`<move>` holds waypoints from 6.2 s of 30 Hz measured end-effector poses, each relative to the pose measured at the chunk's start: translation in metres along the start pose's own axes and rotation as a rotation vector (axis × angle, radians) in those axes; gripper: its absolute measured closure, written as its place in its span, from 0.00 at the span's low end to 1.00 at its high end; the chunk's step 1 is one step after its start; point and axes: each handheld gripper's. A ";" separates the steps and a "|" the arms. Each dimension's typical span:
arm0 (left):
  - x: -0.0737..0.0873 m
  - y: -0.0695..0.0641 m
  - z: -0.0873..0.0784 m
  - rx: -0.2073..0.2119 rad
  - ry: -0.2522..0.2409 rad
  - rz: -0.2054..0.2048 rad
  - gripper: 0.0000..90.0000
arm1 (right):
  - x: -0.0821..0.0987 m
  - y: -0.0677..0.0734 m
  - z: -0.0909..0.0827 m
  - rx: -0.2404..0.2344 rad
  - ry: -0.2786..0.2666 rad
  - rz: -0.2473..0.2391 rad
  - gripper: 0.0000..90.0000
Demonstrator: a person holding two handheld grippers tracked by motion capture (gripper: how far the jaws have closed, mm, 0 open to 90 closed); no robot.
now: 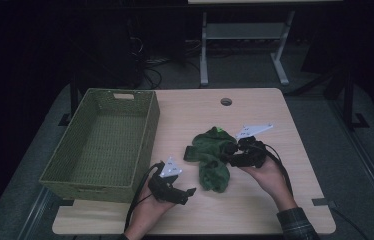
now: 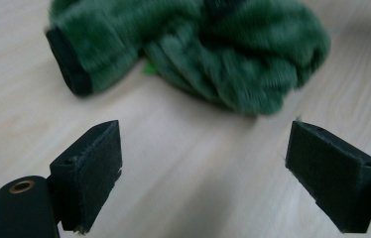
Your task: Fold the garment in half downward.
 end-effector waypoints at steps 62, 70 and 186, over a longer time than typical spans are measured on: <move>-0.111 0.114 0.082 -0.091 0.058 -0.036 0.98 | -0.003 -0.099 0.044 0.175 0.071 0.138 0.98; -0.132 0.105 0.054 -0.106 -0.066 -0.013 0.98 | -0.018 -0.102 0.020 0.196 -0.018 0.143 0.98; -0.033 0.014 0.050 0.107 0.099 0.087 1.00 | 0.077 0.027 0.019 -0.095 0.124 -0.064 1.00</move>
Point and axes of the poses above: each handheld gripper's, and its own axes: z roughly forward along the jaws, x roughly out of its underside, y roughly to its left, and after that the axes turned 5 degrees about y, right-handed
